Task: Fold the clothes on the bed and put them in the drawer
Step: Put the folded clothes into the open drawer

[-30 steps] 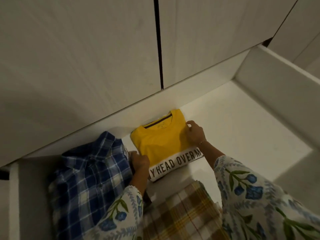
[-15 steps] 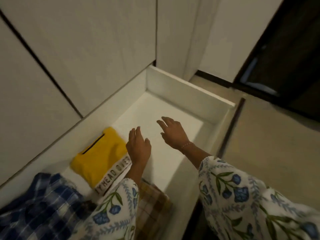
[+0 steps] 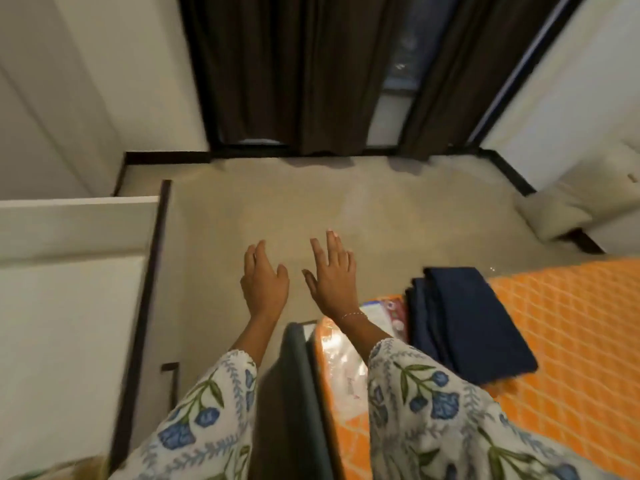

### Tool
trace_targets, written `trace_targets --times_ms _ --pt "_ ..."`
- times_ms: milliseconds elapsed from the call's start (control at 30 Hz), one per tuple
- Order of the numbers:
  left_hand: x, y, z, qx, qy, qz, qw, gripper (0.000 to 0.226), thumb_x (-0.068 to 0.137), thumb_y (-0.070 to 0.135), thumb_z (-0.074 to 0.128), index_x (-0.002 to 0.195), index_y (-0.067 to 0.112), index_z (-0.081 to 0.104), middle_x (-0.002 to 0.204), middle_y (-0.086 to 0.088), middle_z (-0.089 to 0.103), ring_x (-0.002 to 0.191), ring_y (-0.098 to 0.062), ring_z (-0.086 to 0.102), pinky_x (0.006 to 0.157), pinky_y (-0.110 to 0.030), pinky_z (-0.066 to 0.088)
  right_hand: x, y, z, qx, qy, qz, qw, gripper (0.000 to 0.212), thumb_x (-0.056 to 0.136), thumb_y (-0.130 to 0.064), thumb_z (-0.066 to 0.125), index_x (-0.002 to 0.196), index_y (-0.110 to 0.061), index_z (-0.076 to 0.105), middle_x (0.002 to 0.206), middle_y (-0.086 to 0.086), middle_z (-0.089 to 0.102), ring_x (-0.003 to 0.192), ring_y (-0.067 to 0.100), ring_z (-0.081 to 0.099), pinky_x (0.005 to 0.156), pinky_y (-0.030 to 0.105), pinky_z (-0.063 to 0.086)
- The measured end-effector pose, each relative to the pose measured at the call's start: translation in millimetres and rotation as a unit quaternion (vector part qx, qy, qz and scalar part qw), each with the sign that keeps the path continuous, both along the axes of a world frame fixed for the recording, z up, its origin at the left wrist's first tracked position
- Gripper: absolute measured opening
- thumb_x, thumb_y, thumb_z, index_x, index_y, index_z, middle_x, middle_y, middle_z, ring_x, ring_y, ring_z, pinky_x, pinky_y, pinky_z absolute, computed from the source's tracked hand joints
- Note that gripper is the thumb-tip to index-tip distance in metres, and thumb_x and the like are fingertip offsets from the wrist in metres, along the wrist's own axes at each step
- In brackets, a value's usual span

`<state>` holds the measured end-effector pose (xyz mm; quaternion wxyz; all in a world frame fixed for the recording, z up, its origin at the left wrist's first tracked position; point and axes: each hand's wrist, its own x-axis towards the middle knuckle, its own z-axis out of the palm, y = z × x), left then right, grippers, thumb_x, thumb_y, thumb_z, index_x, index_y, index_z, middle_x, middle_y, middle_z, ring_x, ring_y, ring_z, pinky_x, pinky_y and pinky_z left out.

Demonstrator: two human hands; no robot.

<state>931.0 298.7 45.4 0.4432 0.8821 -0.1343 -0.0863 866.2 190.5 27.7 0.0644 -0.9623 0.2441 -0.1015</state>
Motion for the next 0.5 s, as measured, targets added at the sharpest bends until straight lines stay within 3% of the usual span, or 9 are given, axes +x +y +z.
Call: trace_targets --times_ms 100,200,300,367,433,467,500 --pt "-52.4 -64.7 -19.3 0.0 0.024 -0.071 0.997 0.057 0.093 0.017 0.054 0.145 0.011 0.032 0.153 -0.011 0.028 0.139 -0.028 0.031 0.11 -0.04 0.029 -77.0 -69.6 -20.9 -0.01 0.034 -0.077 0.996 0.064 0.081 -0.042 0.06 0.135 -0.016 0.038 0.139 0.02 0.049 0.123 0.035 0.054 0.088 0.052 0.05" --pt "-88.2 -107.8 -44.3 0.007 0.061 -0.123 0.99 0.062 0.092 0.023 0.058 0.145 0.009 0.031 0.153 -0.011 0.027 0.141 -0.026 0.028 0.11 -0.039 0.025 -133.5 -123.9 -33.4 -0.003 0.06 -0.145 0.988 0.059 0.083 -0.046 0.041 0.133 -0.015 0.043 0.135 0.019 0.053 0.12 0.033 0.056 0.087 0.054 0.051" --pt "-127.8 -168.0 -78.0 0.034 0.105 -0.169 0.979 0.072 0.089 0.034 0.062 0.147 0.01 0.027 0.155 -0.01 0.024 0.142 -0.025 0.023 0.111 -0.041 0.024 -192.5 -191.9 -58.7 -0.006 0.083 -0.204 0.975 0.068 0.087 -0.051 0.045 0.144 -0.013 0.039 0.148 0.021 0.037 0.135 0.036 0.04 0.1 0.056 0.039" --pt "-152.1 -200.0 -94.4 0.032 0.19 -0.152 0.969 0.09 0.083 0.043 0.067 0.15 0.011 0.016 0.157 -0.014 0.014 0.145 -0.028 0.013 0.113 -0.043 0.021 -226.6 -223.0 -77.6 0.009 0.109 -0.228 0.968 0.079 0.089 -0.066 0.021 0.151 -0.016 0.021 0.157 0.017 0.016 0.145 0.034 0.018 0.111 0.055 0.023" --pt "-178.8 -236.5 -109.9 0.05 0.317 -0.105 0.941 0.115 0.074 0.056 0.071 0.151 0.01 0.0 0.157 -0.019 0.002 0.146 -0.032 0.002 0.116 -0.045 0.012 -254.3 -249.3 -94.7 0.034 0.122 -0.261 0.957 0.098 0.076 -0.079 -0.009 0.152 -0.02 0.007 0.159 0.013 0.002 0.147 0.031 0.005 0.115 0.052 0.013" --pt "-191.3 -256.3 -121.0 0.064 0.372 -0.089 0.922 0.125 0.069 0.062 0.072 0.151 0.009 -0.007 0.157 -0.02 0.0 0.146 -0.033 0.0 0.117 -0.046 0.009 -266.6 -265.5 -104.5 0.055 0.125 -0.282 0.95 0.1 0.074 -0.081 -0.012 0.153 -0.02 0.002 0.16 0.012 -0.002 0.148 0.03 0.002 0.115 0.05 0.011" --pt "-200.5 -270.4 -131.9 0.073 0.417 -0.082 0.902 0.133 0.064 0.067 0.072 0.15 0.009 -0.011 0.157 -0.02 -0.001 0.146 -0.034 0.001 0.118 -0.047 0.009 -276.3 -279.6 -112.4 0.077 0.122 -0.301 0.943 0.095 0.079 -0.08 -0.003 0.153 -0.02 0.0 0.16 0.012 -0.003 0.148 0.029 0.001 0.116 0.048 0.011"
